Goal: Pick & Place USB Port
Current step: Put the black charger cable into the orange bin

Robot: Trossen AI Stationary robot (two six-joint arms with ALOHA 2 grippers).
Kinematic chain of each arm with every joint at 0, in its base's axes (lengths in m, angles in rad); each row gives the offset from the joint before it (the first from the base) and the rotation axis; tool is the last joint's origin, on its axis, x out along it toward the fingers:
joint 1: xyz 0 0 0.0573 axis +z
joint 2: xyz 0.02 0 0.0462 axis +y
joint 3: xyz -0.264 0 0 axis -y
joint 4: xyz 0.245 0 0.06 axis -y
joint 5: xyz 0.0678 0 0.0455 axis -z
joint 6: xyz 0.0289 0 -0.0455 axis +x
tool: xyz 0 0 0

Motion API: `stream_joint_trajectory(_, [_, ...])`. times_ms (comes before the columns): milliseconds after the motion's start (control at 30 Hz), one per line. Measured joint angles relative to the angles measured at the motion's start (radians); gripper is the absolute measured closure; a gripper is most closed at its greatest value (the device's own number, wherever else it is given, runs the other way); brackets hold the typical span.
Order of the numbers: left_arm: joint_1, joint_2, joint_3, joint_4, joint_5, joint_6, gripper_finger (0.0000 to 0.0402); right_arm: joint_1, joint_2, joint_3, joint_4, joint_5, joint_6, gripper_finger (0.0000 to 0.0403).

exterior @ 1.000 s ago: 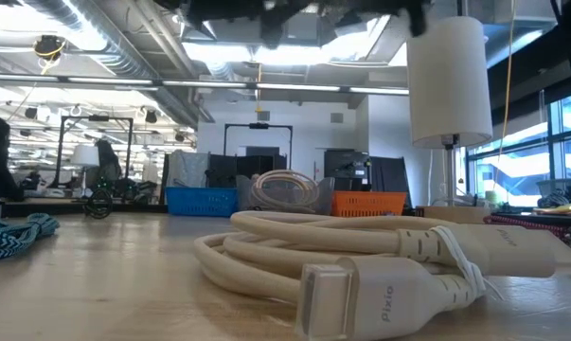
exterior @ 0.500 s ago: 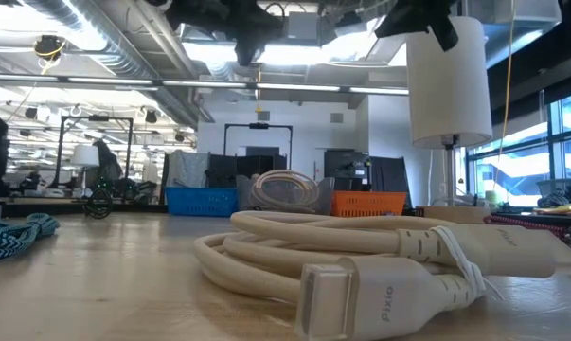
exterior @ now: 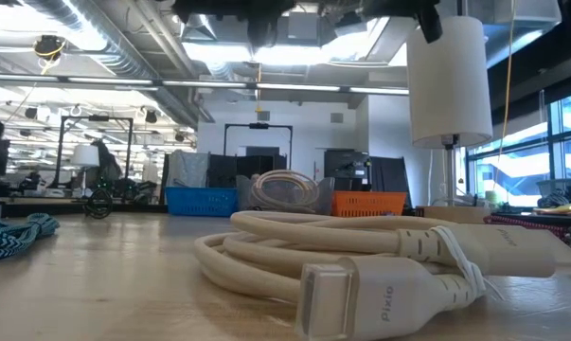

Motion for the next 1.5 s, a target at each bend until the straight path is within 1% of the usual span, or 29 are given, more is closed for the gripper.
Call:
stream_joint_trajectory(100, [-0.016, 0.0, 0.0, 0.082, 0.042, -0.051, 0.0374, -0.001, 0.012, 0.0, 0.081, -0.03, -0.047, 0.0373])
stream_joint_trajectory(167, [-0.027, 0.0, 0.001, 0.11, 0.065, -0.068, 0.0374, 0.0, 0.028, 0.0, 0.14, -0.042, -0.08, 0.0351])
stream_joint_trajectory(267, [-0.046, 0.0, 0.001, 0.141, 0.066, -0.088, 0.0374, 0.0, 0.051, 0.0, 0.207, -0.046, -0.125, 0.0305])
stream_joint_trajectory(400, [-0.069, 0.007, 0.001, 0.186, 0.065, -0.091, 0.0374, -0.008, 0.086, 0.0, 0.27, -0.052, -0.129, 0.0247])
stream_joint_trajectory(467, [-0.081, 0.018, 0.001, 0.237, 0.065, -0.114, 0.0374, -0.013, 0.101, 0.0, 0.297, -0.07, -0.13, 0.0227])
stream_joint_trajectory(567, [-0.087, 0.041, 0.001, 0.301, 0.066, -0.142, 0.0374, -0.02, 0.122, 0.0, 0.348, -0.08, -0.13, 0.0211])
stream_joint_trajectory(700, [-0.088, 0.074, 0.001, 0.337, 0.07, -0.173, 0.0374, -0.02, 0.137, 0.0, 0.386, -0.095, -0.13, 0.0207])
stream_joint_trajectory(867, [-0.087, 0.103, 0.001, 0.424, 0.089, -0.225, 0.0374, -0.02, 0.146, 0.0, 0.417, -0.109, -0.126, 0.0206])
stream_joint_trajectory(933, [-0.087, 0.115, 0.009, 0.443, 0.094, -0.229, 0.0374, -0.02, 0.158, 0.0, 0.457, -0.122, -0.126, 0.0208])
stream_joint_trajectory(1133, [-0.088, 0.167, 0.087, 0.446, 0.134, -0.237, 0.0374, -0.02, 0.194, 0.0, 0.5, -0.151, -0.126, 0.0221])
stream_joint_trajectory(1333, [-0.095, 0.231, 0.165, 0.442, 0.172, -0.266, 0.0374, -0.02, 0.208, 0.0, 0.517, -0.157, -0.123, 0.0231])
stream_joint_trajectory(1500, [-0.113, 0.262, 0.188, 0.44, 0.185, -0.271, 0.0374, -0.02, 0.208, 0.0, 0.521, -0.157, -0.124, 0.0238])
